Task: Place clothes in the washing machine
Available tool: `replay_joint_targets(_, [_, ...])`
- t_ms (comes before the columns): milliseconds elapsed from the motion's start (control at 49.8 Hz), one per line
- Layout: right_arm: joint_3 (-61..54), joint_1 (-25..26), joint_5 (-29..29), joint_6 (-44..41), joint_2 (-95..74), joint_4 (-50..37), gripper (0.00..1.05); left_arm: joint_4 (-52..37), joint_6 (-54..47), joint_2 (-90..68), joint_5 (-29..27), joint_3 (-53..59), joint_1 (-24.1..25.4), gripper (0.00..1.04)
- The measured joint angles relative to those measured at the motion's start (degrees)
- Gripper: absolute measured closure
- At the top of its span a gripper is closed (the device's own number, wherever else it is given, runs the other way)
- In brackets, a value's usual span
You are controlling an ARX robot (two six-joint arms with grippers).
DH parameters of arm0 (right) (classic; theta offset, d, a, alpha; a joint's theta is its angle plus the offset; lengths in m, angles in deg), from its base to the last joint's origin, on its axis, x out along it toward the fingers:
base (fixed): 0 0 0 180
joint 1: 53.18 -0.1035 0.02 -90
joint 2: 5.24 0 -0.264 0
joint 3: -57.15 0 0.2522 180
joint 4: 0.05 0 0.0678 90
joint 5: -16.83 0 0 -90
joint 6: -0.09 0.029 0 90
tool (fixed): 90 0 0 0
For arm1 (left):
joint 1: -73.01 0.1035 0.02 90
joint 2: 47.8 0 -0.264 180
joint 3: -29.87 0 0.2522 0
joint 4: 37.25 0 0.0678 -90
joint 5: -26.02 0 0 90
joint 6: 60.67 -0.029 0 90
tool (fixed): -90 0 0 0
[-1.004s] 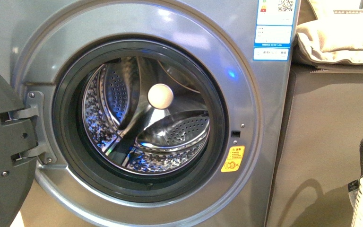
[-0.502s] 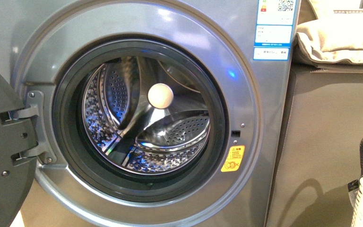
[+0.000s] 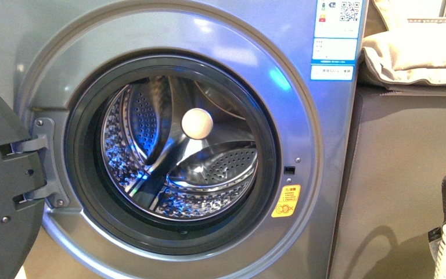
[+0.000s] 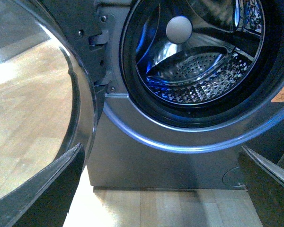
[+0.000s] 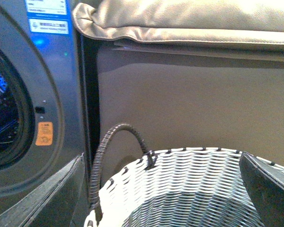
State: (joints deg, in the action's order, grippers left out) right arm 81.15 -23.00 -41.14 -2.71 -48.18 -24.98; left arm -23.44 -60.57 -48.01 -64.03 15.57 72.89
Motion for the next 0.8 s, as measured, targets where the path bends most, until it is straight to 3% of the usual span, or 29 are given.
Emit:
replay_joint_targets(161, [7.76, 3.26, -1.75, -0.22, -18.34, -6.1, 0.07, 0.0, 0.02, 0.0, 0.0, 0.0, 0.0, 0.06])
replay_joint_targets(381, [16.98, 3.8, -8.59, -2.67, -41.57, -6.45, 0.07, 0.0, 0.0, 0.0, 0.0, 0.0, 0.0, 0.06])
replay_joint_targets(803, [37.57, -0.74, -21.64, -0.92, -85.22, -3.74, 0.07, 0.0, 0.0, 0.0, 0.0, 0.0, 0.0, 0.06])
